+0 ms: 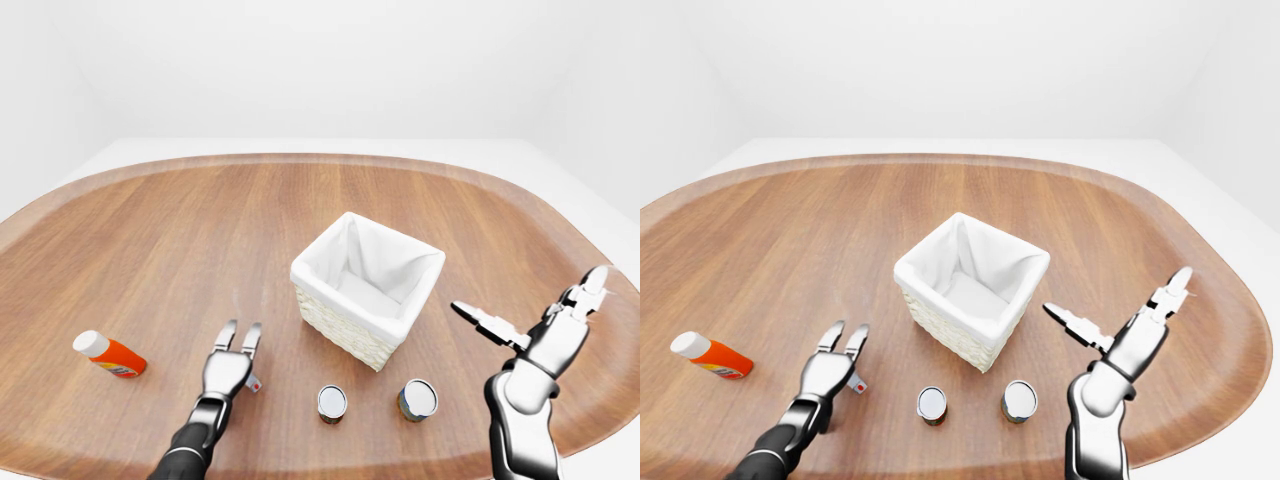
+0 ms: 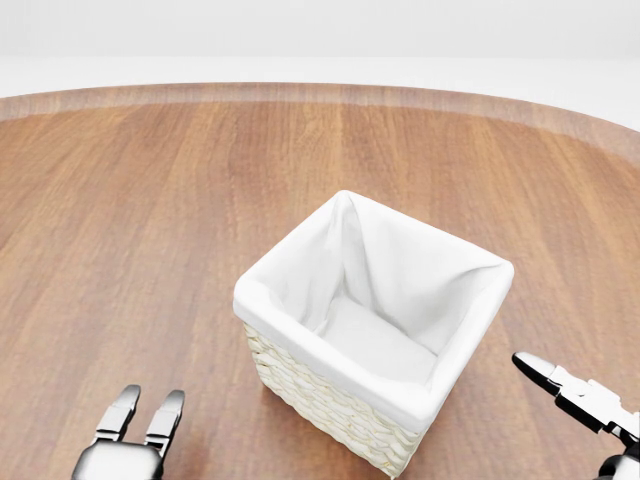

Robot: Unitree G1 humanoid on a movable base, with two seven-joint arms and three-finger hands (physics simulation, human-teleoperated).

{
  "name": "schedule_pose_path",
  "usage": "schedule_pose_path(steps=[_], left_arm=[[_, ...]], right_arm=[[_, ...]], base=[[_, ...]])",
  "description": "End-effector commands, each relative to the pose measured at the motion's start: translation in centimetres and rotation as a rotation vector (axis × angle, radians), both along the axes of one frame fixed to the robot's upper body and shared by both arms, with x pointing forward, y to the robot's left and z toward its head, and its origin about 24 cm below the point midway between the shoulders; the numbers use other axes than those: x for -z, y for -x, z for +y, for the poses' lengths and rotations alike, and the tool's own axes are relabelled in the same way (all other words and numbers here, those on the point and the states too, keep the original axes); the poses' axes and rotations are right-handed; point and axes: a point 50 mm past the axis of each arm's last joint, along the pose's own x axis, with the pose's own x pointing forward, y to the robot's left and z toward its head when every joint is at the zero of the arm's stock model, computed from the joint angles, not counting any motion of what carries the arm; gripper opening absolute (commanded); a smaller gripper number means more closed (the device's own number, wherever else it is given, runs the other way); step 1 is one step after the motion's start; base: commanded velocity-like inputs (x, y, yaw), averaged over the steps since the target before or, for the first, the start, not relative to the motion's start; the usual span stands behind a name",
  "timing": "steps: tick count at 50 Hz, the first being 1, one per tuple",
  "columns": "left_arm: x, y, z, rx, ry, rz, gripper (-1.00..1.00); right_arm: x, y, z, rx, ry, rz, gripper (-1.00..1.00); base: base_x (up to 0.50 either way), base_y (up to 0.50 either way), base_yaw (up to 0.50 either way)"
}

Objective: Pick up the alphabet soup and the cream cheese box, and put them in the basket.

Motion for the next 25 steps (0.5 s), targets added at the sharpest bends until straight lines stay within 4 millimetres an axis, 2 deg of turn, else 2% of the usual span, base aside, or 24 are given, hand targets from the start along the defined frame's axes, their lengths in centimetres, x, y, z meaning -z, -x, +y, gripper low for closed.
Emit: schedule_pose_path(steps=[1, 25], left_arm=[[2.5, 3.5, 1.5, 0.003, -0.073, 0.172, 1.00], [3.0, 2.6, 0.0, 0.029, -0.064, 0.221, 1.00]], right_arm=[[0.1, 0.0, 0.0, -0.002, 0.002, 0.002, 1.00], [0.1, -0.1, 0.0, -0.002, 0.003, 0.003, 1.00]], base=[[0.00, 0.00, 0.00], [0.00, 0.00, 0.00]])
